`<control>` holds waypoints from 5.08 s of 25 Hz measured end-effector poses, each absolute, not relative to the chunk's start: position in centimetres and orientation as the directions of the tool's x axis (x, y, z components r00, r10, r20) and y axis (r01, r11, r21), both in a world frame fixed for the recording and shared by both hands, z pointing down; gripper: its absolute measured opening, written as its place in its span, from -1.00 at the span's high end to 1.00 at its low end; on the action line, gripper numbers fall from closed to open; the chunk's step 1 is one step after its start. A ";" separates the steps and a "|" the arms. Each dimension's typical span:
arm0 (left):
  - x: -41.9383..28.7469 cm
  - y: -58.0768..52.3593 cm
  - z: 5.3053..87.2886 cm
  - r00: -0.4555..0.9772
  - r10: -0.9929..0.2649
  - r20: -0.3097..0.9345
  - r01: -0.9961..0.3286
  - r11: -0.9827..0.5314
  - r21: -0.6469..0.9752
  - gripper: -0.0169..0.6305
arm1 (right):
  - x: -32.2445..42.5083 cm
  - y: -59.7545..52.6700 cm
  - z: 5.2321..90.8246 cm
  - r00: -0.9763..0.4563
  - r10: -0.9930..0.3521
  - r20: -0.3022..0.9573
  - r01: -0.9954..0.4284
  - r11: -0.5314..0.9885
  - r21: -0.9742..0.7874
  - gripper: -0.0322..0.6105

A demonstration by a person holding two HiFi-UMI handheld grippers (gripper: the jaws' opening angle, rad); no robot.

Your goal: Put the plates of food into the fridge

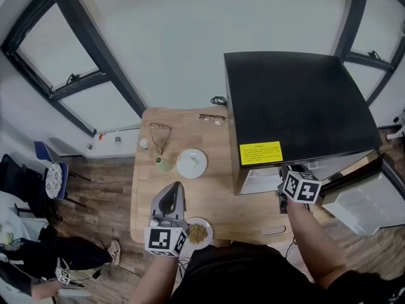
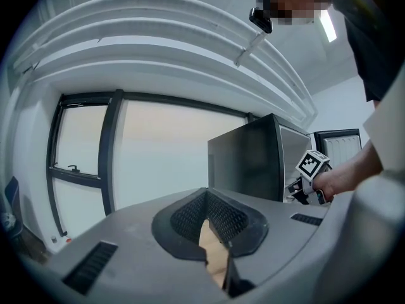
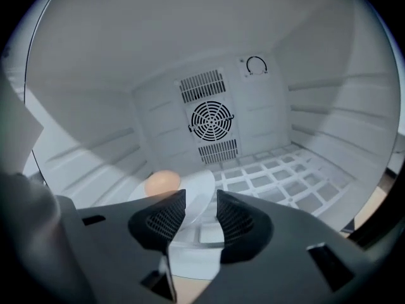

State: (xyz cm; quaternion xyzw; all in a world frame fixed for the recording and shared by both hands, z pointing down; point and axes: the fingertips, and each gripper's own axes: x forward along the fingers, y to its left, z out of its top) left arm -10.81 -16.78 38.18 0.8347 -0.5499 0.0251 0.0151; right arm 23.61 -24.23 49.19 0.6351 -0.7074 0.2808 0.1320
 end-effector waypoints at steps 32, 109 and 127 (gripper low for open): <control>-24.2 -5.7 37.4 0.442 -0.896 0.027 -0.894 -0.443 -0.072 0.94 | 10.9 -11.6 42.3 -0.270 -0.952 0.148 -0.919 0.209 -0.333 0.62; -20.1 -3.7 39.7 0.599 -0.800 0.044 -0.798 -0.600 -0.055 0.94 | 6.9 -0.6 58.6 -0.359 -0.885 0.297 -0.377 -0.154 -0.913 0.80; -9.3 -11.2 39.3 0.662 -0.748 0.047 -0.747 -0.663 -0.049 0.94 | 22.5 -4.8 52.8 -0.150 -0.970 0.192 -0.335 -0.132 -0.933 0.80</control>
